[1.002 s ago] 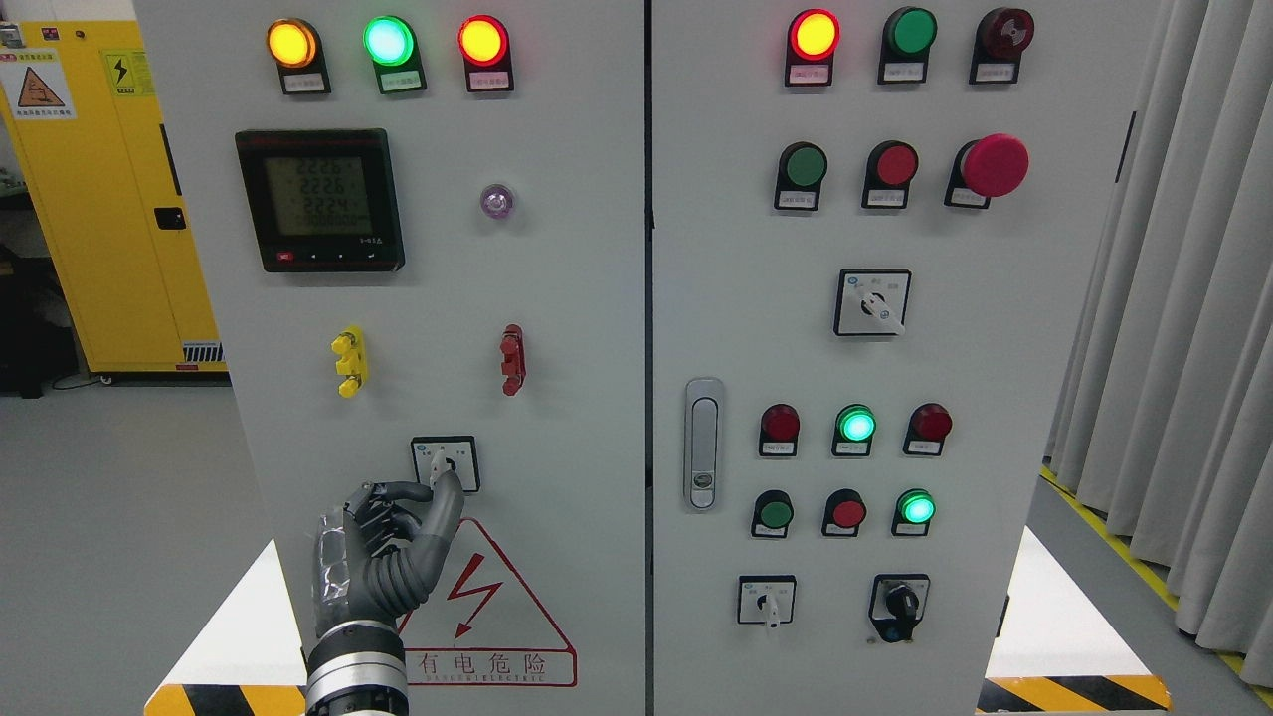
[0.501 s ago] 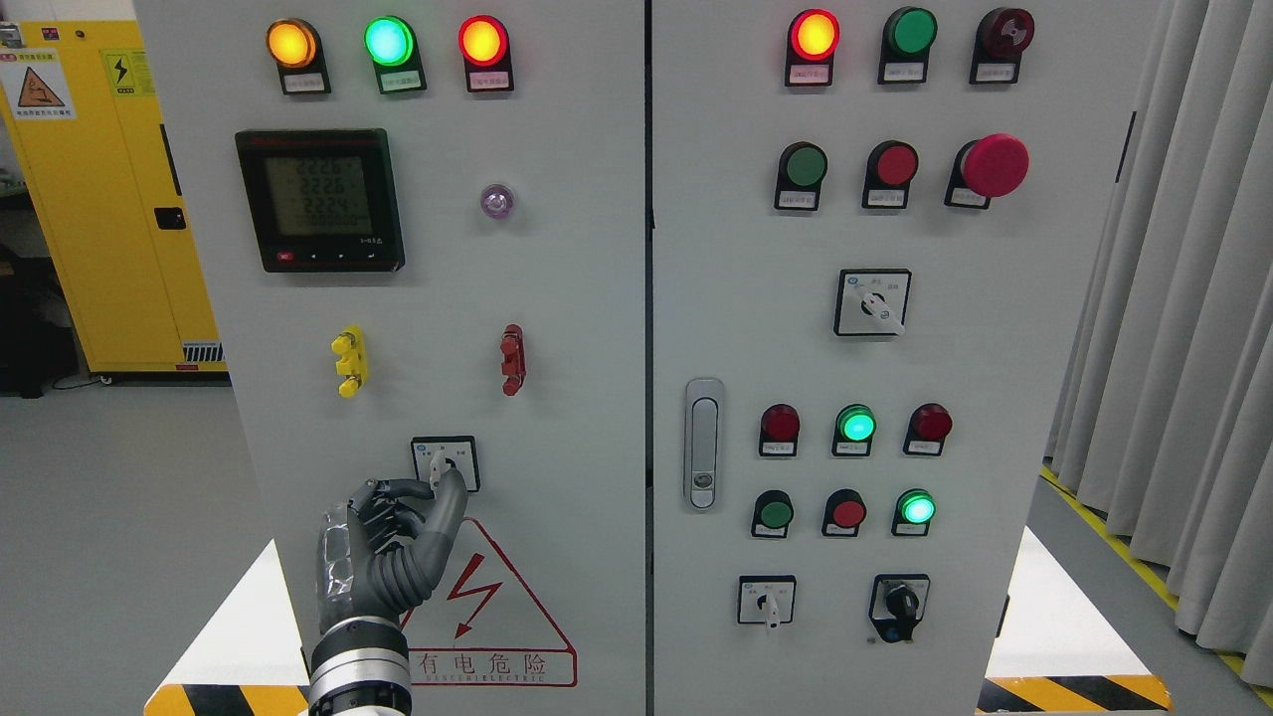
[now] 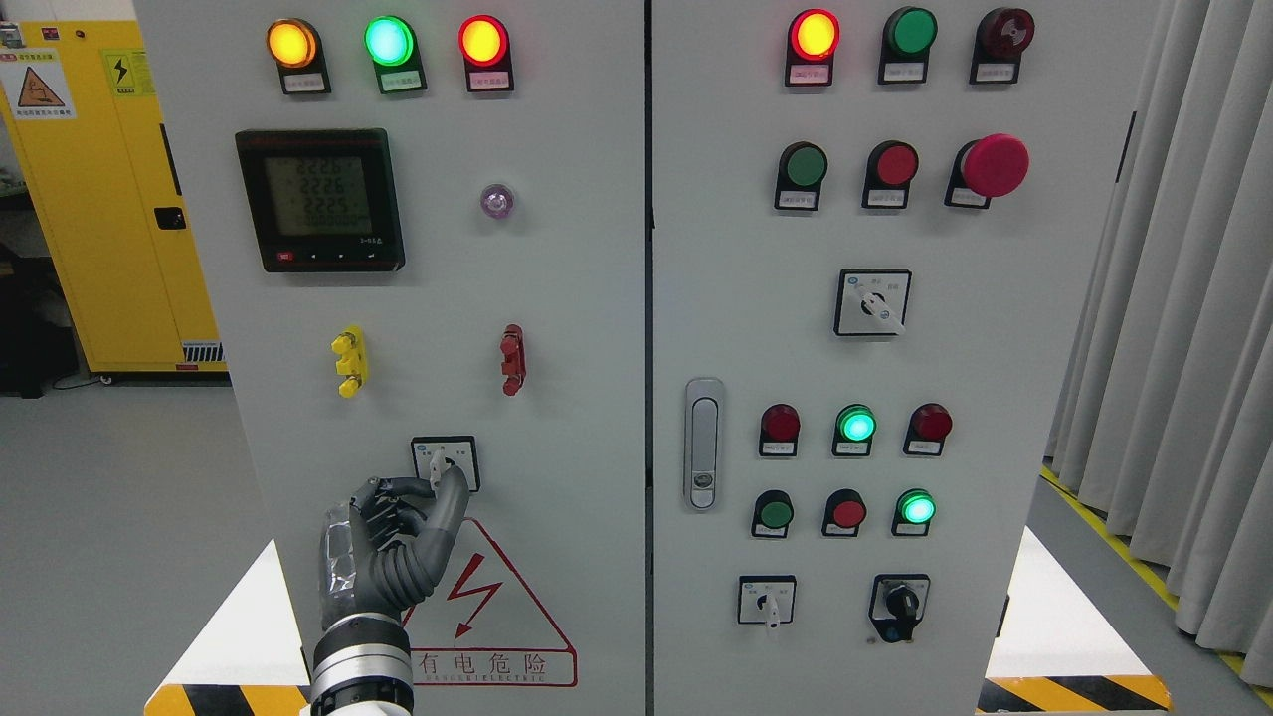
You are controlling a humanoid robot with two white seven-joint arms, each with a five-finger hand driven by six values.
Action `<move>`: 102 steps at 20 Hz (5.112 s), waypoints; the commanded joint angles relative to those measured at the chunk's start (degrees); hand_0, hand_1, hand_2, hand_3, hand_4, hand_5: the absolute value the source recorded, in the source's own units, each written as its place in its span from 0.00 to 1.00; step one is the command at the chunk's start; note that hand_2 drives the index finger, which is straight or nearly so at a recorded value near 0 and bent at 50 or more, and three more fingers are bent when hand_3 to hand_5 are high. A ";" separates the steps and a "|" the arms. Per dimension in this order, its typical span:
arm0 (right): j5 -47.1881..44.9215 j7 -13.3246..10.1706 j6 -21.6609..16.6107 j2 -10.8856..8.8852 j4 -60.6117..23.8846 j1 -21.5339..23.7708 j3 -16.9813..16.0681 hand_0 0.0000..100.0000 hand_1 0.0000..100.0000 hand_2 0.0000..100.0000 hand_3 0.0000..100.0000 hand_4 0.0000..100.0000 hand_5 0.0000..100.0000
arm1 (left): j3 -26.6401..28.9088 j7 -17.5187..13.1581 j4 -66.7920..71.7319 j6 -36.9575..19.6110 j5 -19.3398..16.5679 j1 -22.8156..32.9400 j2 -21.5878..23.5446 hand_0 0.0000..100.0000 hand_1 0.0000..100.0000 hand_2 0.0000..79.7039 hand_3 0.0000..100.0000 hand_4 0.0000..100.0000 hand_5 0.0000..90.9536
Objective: Turn on light switch 1
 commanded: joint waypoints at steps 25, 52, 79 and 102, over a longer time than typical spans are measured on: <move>0.00 0.05 -0.04 0.00 0.00 0.00 0.00 0.00 0.50 0.04 0.00 0.00 0.00 | 0.05 0.01 1.06 0.49 -0.02 -0.99 -0.14 0.33 0.66 0.78 0.94 0.82 0.90; 0.00 -0.04 -0.04 0.00 0.00 0.00 0.00 0.00 0.50 0.04 0.00 0.00 0.00 | -0.13 -0.08 1.14 0.41 0.07 -1.17 -0.14 0.37 0.63 0.81 0.95 0.81 0.91; 0.00 0.05 -0.04 0.00 0.00 0.00 0.00 0.00 0.50 0.04 0.00 0.00 0.00 | -0.22 -0.16 1.41 0.41 0.16 -1.17 -0.14 0.40 0.63 0.83 0.95 0.81 0.90; 0.00 0.05 -0.04 0.00 0.00 0.00 0.00 0.00 0.50 0.04 0.00 0.00 0.00 | -0.30 -0.16 1.67 0.32 0.25 -1.43 -0.14 0.39 0.60 0.82 0.94 0.81 0.89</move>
